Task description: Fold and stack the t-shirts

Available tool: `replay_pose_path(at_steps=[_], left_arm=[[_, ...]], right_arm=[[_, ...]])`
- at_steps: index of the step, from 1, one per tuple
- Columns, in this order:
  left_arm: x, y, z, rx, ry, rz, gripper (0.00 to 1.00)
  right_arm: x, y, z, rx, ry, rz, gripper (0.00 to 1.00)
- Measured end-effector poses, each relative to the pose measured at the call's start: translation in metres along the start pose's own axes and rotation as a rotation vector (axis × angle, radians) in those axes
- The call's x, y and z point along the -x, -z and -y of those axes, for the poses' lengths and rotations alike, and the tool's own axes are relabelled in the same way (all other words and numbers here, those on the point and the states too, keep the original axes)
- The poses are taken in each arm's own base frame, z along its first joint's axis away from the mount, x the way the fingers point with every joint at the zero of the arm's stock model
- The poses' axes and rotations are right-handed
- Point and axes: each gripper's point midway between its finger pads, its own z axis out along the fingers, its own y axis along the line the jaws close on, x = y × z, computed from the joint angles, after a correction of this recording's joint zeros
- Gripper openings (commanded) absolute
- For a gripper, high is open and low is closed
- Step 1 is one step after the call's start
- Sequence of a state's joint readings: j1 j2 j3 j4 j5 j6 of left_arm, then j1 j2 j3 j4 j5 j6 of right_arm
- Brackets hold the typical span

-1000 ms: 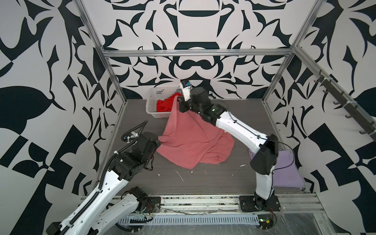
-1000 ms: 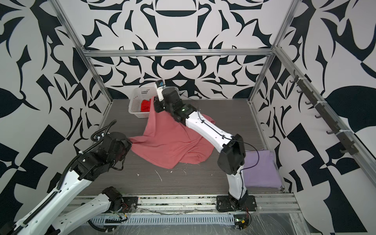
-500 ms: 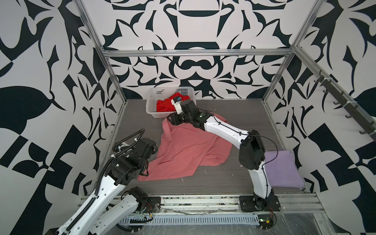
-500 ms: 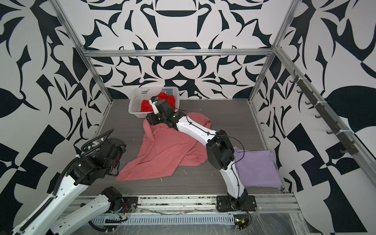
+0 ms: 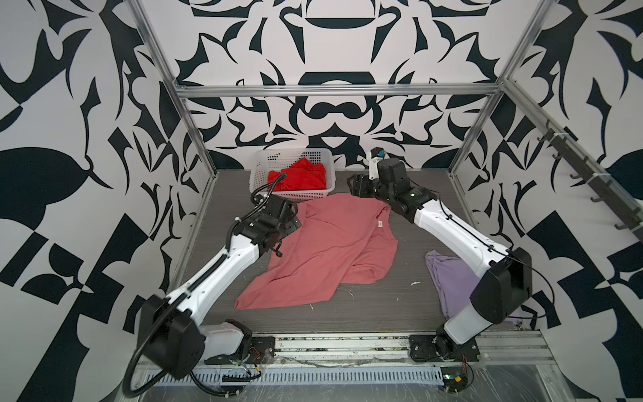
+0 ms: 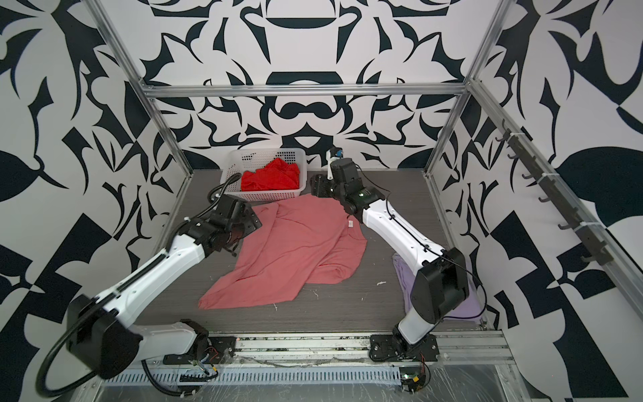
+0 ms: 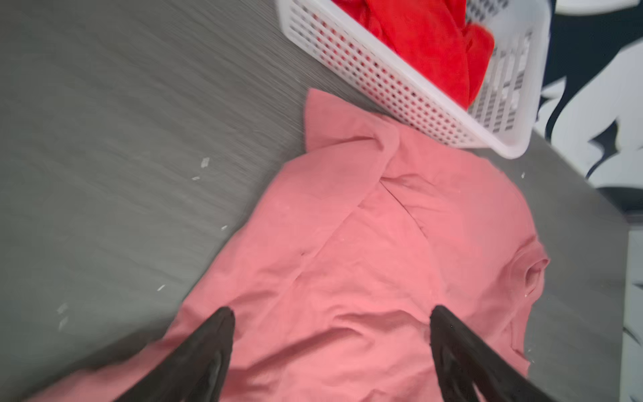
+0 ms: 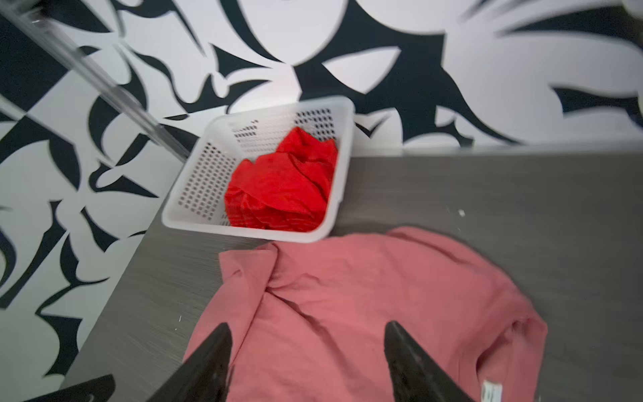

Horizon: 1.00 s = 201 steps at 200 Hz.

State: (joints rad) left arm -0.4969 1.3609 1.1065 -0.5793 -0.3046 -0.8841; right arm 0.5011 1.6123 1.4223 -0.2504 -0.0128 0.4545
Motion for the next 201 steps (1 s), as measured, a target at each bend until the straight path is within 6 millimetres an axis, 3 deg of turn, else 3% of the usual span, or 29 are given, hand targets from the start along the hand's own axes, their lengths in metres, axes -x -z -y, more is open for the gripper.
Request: replay_pose_path(at_steps=[26, 46, 64, 84, 109, 135, 170, 201], left_arm=[[0.001, -0.035, 0.029, -0.026, -0.121, -0.075, 0.93], [0.008, -0.063, 0.053, -0.038, -0.206, -0.100, 0.89], [0.012, -0.086, 0.063, -0.018, -0.259, -0.106, 0.86], [0.011, -0.112, 0.062, 0.029, -0.302, -0.115, 0.75], [0.004, -0.139, 0.049, 0.100, -0.321, -0.134, 0.68], [0.003, -0.155, 0.031, 0.162, -0.317, -0.141, 0.59], [0.021, -0.160, 0.008, 0.211, -0.268, -0.117, 0.35], [0.020, -0.169, -0.033, 0.258, -0.188, -0.147, 0.15]], right_arm=[[-0.051, -0.015, 0.038, -0.085, -0.074, -0.123, 0.83], [-0.079, -0.024, 0.056, -0.126, -0.123, -0.186, 0.83], [-0.094, -0.031, 0.065, -0.141, -0.155, -0.221, 0.80], [-0.113, -0.042, 0.074, -0.155, -0.189, -0.257, 0.74], [-0.142, -0.061, 0.087, -0.190, -0.233, -0.322, 0.69], [-0.168, -0.073, 0.103, -0.257, -0.274, -0.374, 0.69], [-0.183, -0.071, 0.116, -0.319, -0.296, -0.400, 0.66], [-0.194, -0.065, 0.124, -0.343, -0.318, -0.392, 0.65]])
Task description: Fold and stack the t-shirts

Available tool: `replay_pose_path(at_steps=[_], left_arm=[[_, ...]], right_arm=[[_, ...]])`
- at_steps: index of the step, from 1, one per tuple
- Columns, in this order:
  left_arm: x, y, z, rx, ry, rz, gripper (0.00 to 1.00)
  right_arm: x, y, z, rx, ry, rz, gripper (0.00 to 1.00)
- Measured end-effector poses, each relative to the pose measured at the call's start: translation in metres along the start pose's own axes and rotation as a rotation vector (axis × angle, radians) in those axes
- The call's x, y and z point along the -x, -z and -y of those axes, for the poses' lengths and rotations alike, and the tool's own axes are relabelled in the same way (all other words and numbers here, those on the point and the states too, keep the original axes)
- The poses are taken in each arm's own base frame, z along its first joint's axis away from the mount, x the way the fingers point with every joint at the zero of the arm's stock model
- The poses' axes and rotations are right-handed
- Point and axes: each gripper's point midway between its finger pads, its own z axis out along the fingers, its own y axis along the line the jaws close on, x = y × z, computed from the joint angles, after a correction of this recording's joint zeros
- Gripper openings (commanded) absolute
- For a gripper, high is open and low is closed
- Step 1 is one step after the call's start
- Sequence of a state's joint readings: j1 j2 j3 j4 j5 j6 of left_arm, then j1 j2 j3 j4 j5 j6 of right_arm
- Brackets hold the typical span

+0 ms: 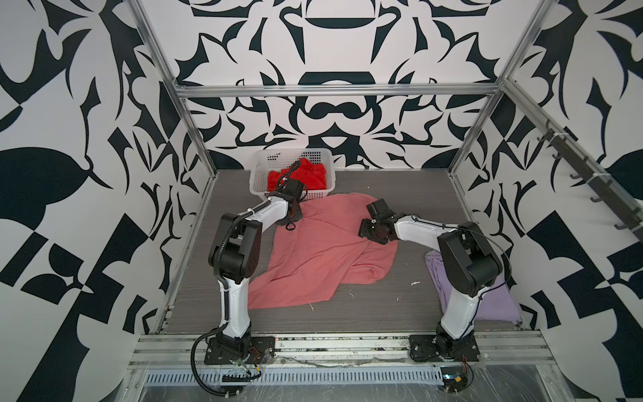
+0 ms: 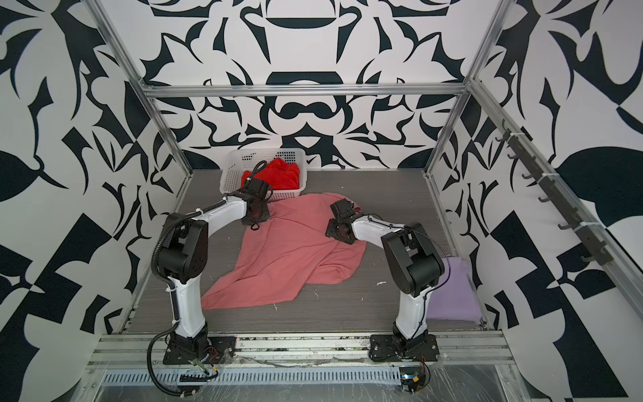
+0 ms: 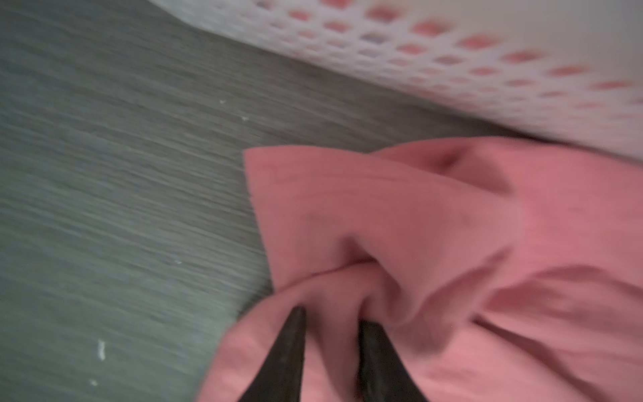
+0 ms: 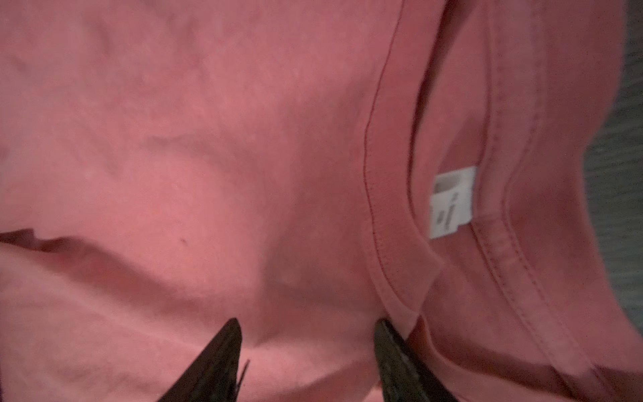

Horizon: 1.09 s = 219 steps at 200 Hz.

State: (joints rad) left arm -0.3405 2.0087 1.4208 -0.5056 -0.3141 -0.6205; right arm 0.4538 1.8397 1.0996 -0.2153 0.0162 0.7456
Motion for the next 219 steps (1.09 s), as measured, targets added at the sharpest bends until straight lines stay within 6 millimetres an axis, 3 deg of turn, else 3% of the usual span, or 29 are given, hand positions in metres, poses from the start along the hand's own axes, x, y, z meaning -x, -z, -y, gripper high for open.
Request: replay_pose_path(at_steps=[30, 53, 81, 104, 131, 152, 166, 186, 201, 219], left_arm=[[-0.010, -0.007, -0.028, -0.004, 0.054, -0.049, 0.00], [-0.003, 0.007, -0.034, -0.030, 0.075, -0.026, 0.00], [0.004, 0.034, -0.034, -0.078, 0.074, 0.018, 0.00], [0.002, 0.070, -0.033, -0.178, 0.074, 0.055, 0.00], [0.004, 0.133, -0.032, -0.348, 0.072, 0.142, 0.00], [0.003, 0.179, -0.035, -0.453, 0.053, 0.208, 0.00], [-0.007, 0.196, -0.041, -0.486, 0.042, 0.219, 0.00], [-0.037, 0.189, -0.053, -0.477, 0.049, 0.161, 0.00], [-0.072, 0.162, -0.066, -0.425, 0.075, 0.059, 0.00], [-0.116, 0.128, -0.084, -0.340, 0.112, -0.076, 0.00]], right_arm=[[-0.010, 0.007, 0.011, -0.009, -0.018, 0.009, 0.65], [-0.018, 0.013, 0.022, -0.031, -0.025, 0.006, 0.65], [-0.036, 0.027, 0.049, -0.094, -0.038, -0.003, 0.65], [-0.048, 0.050, 0.069, -0.126, -0.054, 0.020, 0.65], [-0.045, 0.075, 0.082, -0.139, -0.070, 0.086, 0.65], [-0.047, 0.078, 0.088, -0.155, -0.088, 0.096, 0.65], [-0.050, 0.077, 0.093, -0.168, -0.100, 0.093, 0.68], [-0.047, 0.077, 0.093, -0.173, -0.107, 0.107, 0.72], [-0.036, 0.078, 0.086, -0.170, -0.090, 0.124, 0.75], [-0.004, 0.077, 0.059, -0.145, -0.044, 0.162, 0.76]])
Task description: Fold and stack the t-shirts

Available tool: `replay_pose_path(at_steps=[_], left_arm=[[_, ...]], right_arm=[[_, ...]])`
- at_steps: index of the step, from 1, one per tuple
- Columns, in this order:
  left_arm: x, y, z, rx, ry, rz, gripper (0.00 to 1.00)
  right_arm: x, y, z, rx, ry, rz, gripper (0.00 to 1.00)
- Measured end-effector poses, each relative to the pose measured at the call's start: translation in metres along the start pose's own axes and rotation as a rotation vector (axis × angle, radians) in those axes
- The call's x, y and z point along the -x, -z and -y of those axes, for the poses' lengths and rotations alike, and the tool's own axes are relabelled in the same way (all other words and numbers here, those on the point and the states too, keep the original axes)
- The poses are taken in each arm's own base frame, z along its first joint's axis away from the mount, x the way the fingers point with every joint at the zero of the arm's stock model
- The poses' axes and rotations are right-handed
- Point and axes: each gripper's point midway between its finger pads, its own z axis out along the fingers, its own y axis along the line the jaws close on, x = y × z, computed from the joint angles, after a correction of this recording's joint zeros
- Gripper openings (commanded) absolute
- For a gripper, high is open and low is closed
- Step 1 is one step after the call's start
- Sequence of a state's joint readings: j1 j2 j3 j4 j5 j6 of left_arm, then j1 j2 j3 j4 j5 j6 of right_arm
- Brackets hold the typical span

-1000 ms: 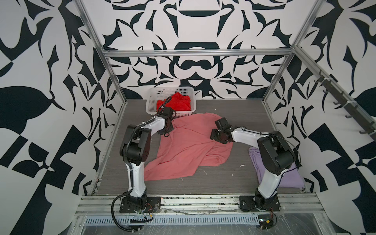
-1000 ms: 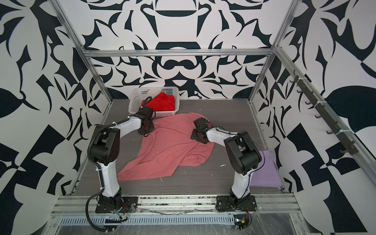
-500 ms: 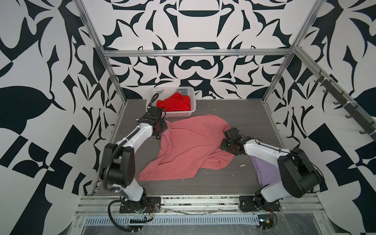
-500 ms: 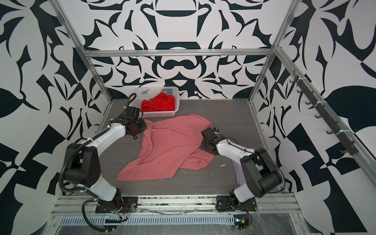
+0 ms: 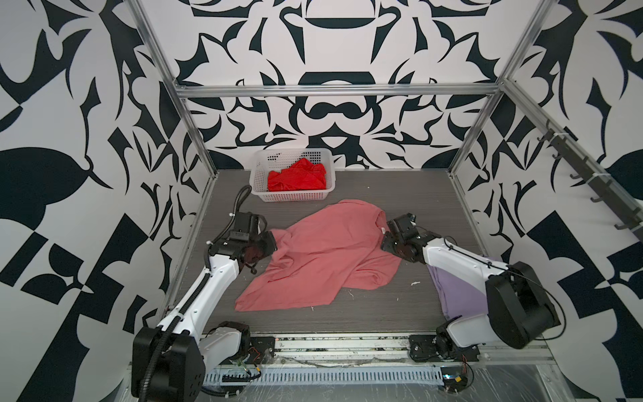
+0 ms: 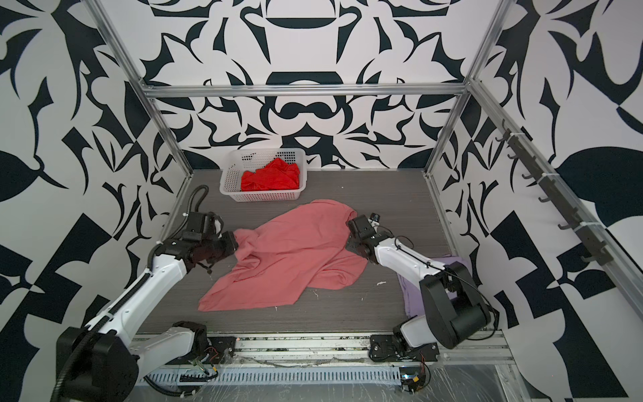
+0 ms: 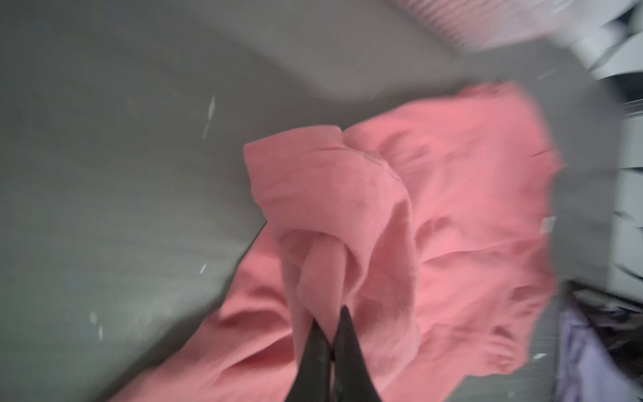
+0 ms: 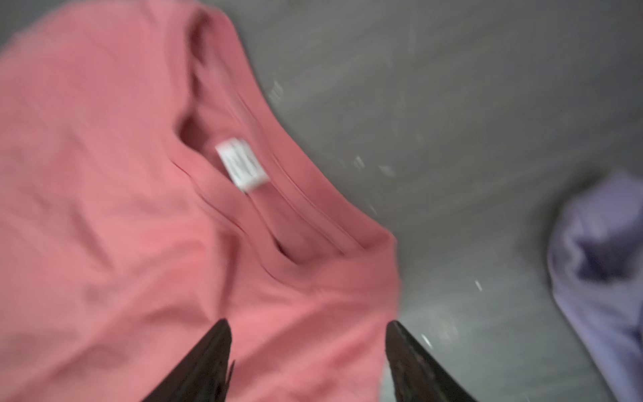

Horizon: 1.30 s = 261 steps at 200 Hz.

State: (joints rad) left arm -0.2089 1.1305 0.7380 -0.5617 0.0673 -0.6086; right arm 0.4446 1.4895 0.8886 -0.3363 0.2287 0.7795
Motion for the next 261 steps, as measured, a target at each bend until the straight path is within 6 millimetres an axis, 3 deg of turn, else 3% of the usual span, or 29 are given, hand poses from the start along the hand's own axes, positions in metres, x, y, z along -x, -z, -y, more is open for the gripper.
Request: replay_pose_path(at_steps=[21, 39, 57, 83, 112, 140, 161, 190, 217, 224, 261], left_arm=[[-0.025, -0.017, -0.024, 0.077, 0.048, -0.083, 0.00], [-0.026, -0.022, -0.027, 0.093, 0.064, -0.089, 0.00], [-0.022, -0.023, -0.026, 0.094, 0.066, -0.074, 0.00], [-0.017, -0.024, -0.026, 0.098, 0.067, -0.055, 0.00], [-0.012, -0.024, -0.024, 0.095, 0.069, -0.040, 0.00], [-0.010, -0.024, -0.024, 0.096, 0.077, -0.028, 0.00], [-0.009, -0.024, -0.025, 0.102, 0.082, -0.024, 0.00], [-0.008, -0.024, -0.026, 0.108, 0.082, -0.018, 0.00], [-0.007, -0.024, -0.027, 0.116, 0.083, -0.011, 0.00], [-0.006, -0.024, -0.027, 0.116, 0.084, -0.009, 0.00], [0.010, -0.028, -0.017, 0.111, 0.074, -0.001, 0.00]], right_arm=[[0.047, -0.007, -0.048, 0.055, 0.060, 0.064, 0.78], [0.082, -0.018, -0.085, 0.093, 0.112, 0.114, 0.80], [0.099, -0.038, -0.112, 0.124, 0.177, 0.119, 0.84], [0.102, -0.078, -0.138, 0.145, 0.266, 0.073, 0.85], [0.086, -0.115, -0.146, 0.157, 0.322, 0.001, 0.86], [0.074, -0.137, -0.151, 0.168, 0.358, -0.046, 0.85], [0.079, -0.140, -0.158, 0.181, 0.376, -0.039, 0.83], [0.077, -0.144, -0.160, 0.153, 0.401, -0.039, 0.67], [0.072, -0.145, -0.159, 0.108, 0.401, -0.028, 0.11], [0.069, -0.144, -0.160, 0.103, 0.400, -0.030, 0.02], [0.064, -0.138, -0.158, 0.069, 0.391, -0.017, 0.00]])
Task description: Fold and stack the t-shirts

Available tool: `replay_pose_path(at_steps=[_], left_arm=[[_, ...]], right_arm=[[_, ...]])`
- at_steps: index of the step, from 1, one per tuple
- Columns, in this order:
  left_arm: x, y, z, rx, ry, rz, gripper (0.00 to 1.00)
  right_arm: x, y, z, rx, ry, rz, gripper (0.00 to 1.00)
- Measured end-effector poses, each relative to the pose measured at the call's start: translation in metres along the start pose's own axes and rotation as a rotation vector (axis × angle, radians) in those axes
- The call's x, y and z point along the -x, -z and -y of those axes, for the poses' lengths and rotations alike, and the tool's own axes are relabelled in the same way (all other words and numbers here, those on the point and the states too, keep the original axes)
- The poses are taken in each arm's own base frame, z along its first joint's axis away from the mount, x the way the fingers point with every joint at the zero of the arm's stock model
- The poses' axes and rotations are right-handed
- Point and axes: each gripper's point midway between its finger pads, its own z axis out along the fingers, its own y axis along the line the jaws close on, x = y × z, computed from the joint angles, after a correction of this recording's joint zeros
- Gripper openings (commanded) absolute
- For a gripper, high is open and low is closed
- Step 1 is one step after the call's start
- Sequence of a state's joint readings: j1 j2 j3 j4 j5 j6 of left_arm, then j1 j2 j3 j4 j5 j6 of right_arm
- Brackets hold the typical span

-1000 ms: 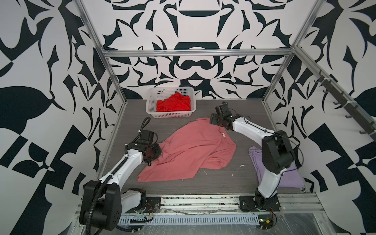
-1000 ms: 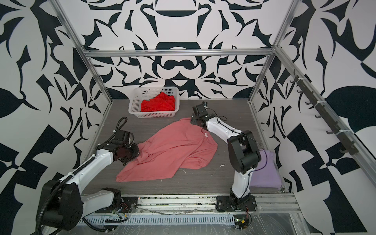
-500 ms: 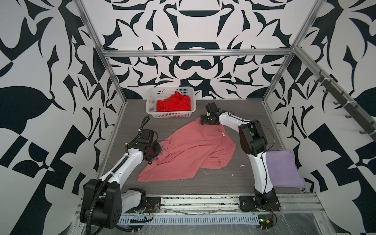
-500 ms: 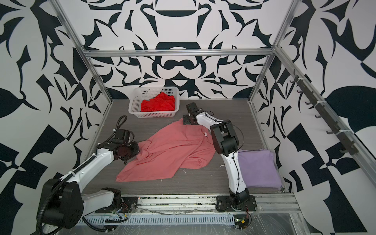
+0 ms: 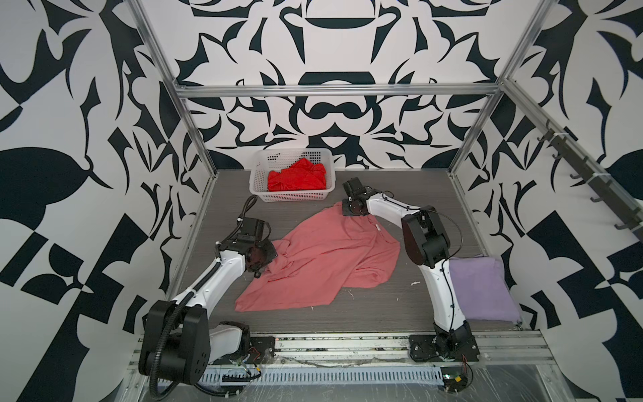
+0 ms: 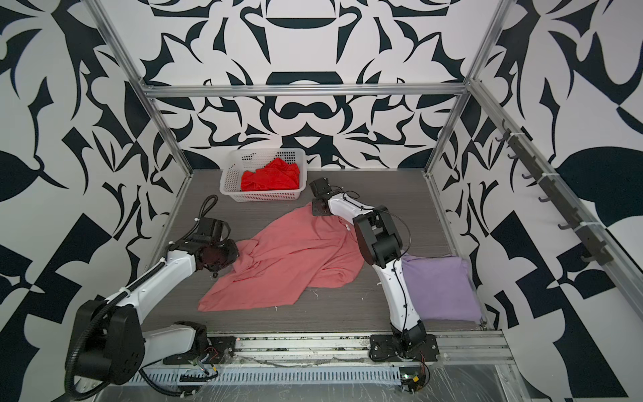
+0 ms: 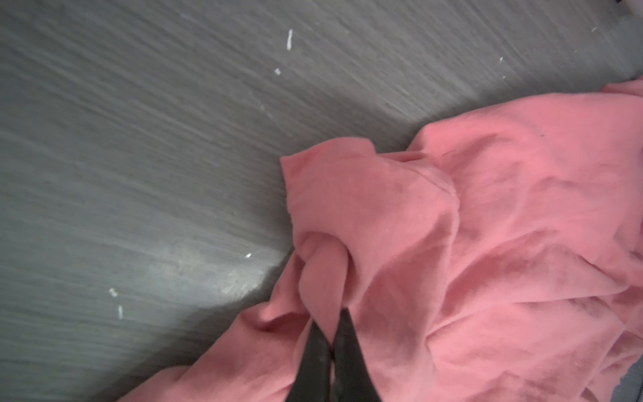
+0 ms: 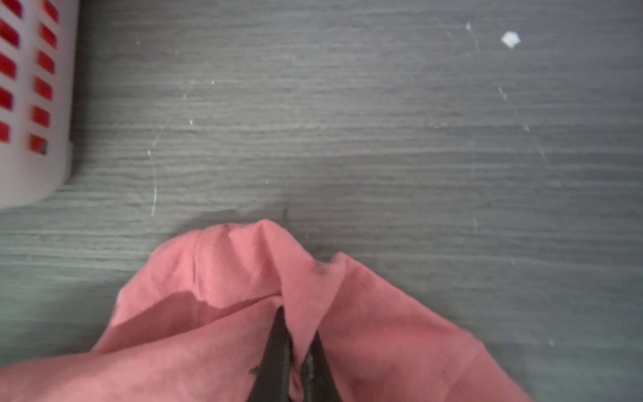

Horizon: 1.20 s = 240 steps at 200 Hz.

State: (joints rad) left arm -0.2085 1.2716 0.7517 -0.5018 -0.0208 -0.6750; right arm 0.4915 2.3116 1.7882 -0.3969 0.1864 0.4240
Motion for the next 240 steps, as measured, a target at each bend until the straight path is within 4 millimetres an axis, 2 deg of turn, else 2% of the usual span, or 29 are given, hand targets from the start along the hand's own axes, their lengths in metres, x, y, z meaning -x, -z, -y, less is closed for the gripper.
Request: replay_pose_path(at_steps=[18, 37, 58, 77, 91, 96, 108, 117, 137, 145, 153, 159, 166, 175, 187, 213, 219, 226, 240], left_arm=[[0.019, -0.001, 0.017, -0.020, -0.022, 0.016, 0.00], [0.047, 0.008, 0.042, -0.069, -0.054, 0.059, 0.00], [0.082, 0.032, 0.074, -0.149, -0.088, 0.143, 0.00], [0.110, 0.060, 0.099, -0.226, -0.117, 0.237, 0.00], [0.117, 0.076, 0.106, -0.262, -0.127, 0.282, 0.00], [0.116, 0.082, 0.106, -0.273, -0.130, 0.295, 0.00], [0.108, 0.092, 0.100, -0.285, -0.129, 0.318, 0.00], [0.097, 0.095, 0.090, -0.287, -0.124, 0.328, 0.00], [0.063, 0.084, 0.060, -0.259, -0.087, 0.298, 0.01], [0.050, 0.075, 0.048, -0.238, -0.068, 0.272, 0.14], [0.034, 0.063, 0.033, -0.205, -0.045, 0.236, 0.29], [0.023, 0.054, 0.022, -0.178, -0.022, 0.208, 0.38], [0.011, 0.046, 0.010, -0.147, 0.002, 0.179, 0.46], [0.001, 0.040, -0.002, -0.112, 0.016, 0.157, 0.55], [-0.007, 0.038, -0.014, -0.075, 0.045, 0.147, 0.61], [-0.001, 0.048, -0.024, -0.033, 0.079, 0.206, 0.68], [0.000, 0.050, -0.026, -0.026, 0.084, 0.220, 0.69], [0.002, 0.052, -0.027, -0.021, 0.088, 0.233, 0.69], [0.004, 0.053, -0.028, -0.015, 0.093, 0.244, 0.70]], right_arm=[[0.001, 0.012, 0.007, -0.026, 0.003, 0.006, 0.00], [0.020, 0.045, 0.018, -0.051, -0.007, 0.068, 0.00], [0.051, 0.109, 0.032, -0.049, -0.030, 0.195, 0.00], [0.071, 0.183, 0.047, -0.029, -0.054, 0.343, 0.00], [0.067, 0.230, 0.060, -0.002, -0.079, 0.433, 0.00], [0.059, 0.245, 0.066, 0.007, -0.090, 0.460, 0.00], [0.030, 0.265, 0.075, 0.027, -0.111, 0.485, 0.00], [-0.001, 0.265, 0.079, 0.041, -0.124, 0.467, 0.02], [-0.083, 0.238, 0.086, 0.031, -0.152, 0.333, 0.37], [-0.115, 0.224, 0.091, -0.001, -0.153, 0.264, 0.49], [-0.145, 0.213, 0.100, -0.042, -0.157, 0.199, 0.52], [-0.161, 0.210, 0.108, -0.071, -0.166, 0.168, 0.54], [-0.171, 0.210, 0.116, -0.099, -0.186, 0.156, 0.57], [-0.172, 0.217, 0.124, -0.118, -0.218, 0.173, 0.58], [-0.159, 0.230, 0.127, -0.118, -0.254, 0.234, 0.59], [-0.118, 0.250, 0.118, -0.110, -0.269, 0.318, 0.59], [-0.109, 0.251, 0.112, -0.106, -0.262, 0.325, 0.59], [-0.098, 0.249, 0.105, -0.101, -0.252, 0.332, 0.64], [-0.084, 0.238, 0.094, -0.109, -0.227, 0.325, 0.68]])
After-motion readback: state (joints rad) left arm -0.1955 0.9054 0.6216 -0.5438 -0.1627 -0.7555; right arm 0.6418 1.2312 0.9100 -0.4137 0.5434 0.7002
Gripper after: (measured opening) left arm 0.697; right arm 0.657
